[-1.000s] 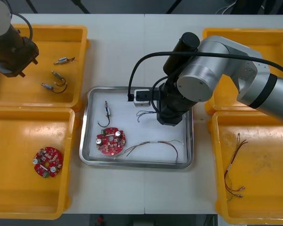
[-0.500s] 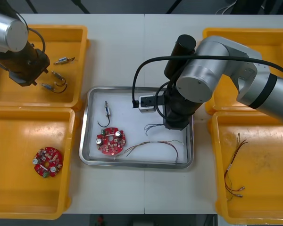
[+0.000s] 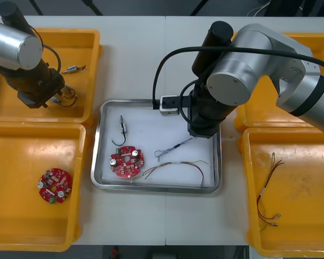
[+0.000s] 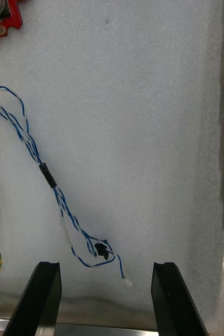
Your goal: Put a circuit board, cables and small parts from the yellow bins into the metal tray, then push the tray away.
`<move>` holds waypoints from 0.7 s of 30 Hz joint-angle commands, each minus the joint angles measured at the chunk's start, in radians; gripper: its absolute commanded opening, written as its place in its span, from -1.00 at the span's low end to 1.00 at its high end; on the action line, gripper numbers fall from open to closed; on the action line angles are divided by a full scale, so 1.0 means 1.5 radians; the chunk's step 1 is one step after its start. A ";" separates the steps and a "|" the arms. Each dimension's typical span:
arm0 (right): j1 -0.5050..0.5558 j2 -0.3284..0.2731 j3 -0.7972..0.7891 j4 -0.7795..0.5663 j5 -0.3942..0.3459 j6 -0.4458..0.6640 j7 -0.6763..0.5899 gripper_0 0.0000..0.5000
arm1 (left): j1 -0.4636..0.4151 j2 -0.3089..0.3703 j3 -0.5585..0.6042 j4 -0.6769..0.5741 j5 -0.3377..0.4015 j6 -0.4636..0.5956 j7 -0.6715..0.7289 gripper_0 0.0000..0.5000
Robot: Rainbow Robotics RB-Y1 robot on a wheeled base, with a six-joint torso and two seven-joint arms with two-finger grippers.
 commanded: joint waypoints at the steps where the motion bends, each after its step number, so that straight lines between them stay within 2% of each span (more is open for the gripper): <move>1: -0.026 -0.030 -0.051 -0.015 -0.038 0.010 -0.025 1.00 | 0.001 -0.004 -0.005 -0.001 0.012 0.009 -0.031 1.00; 9: -0.025 -0.061 -0.151 -0.015 -0.123 0.098 -0.041 1.00 | 0.004 -0.004 -0.005 -0.001 0.016 0.011 -0.038 1.00; 13: -0.025 -0.086 -0.193 -0.018 -0.156 0.141 -0.090 1.00 | 0.005 -0.004 -0.005 -0.001 0.017 0.011 -0.043 1.00; 16: -0.013 -0.100 -0.220 -0.033 -0.160 0.170 -0.144 1.00 | 0.005 -0.004 -0.007 -0.001 0.017 0.011 -0.047 1.00; 18: 0.006 -0.106 -0.248 -0.048 -0.157 0.187 -0.181 1.00 | 0.005 -0.004 -0.008 -0.001 0.016 0.010 -0.050 0.60; 20: 0.041 -0.117 -0.286 -0.079 -0.151 0.198 -0.226 1.00 | 0.006 -0.004 -0.014 -0.001 0.016 0.011 -0.055 -0.26; 21: 0.050 -0.120 -0.294 -0.087 -0.150 0.199 -0.238 1.00 | 0.006 -0.004 -0.014 -0.001 0.016 0.011 -0.056 -0.50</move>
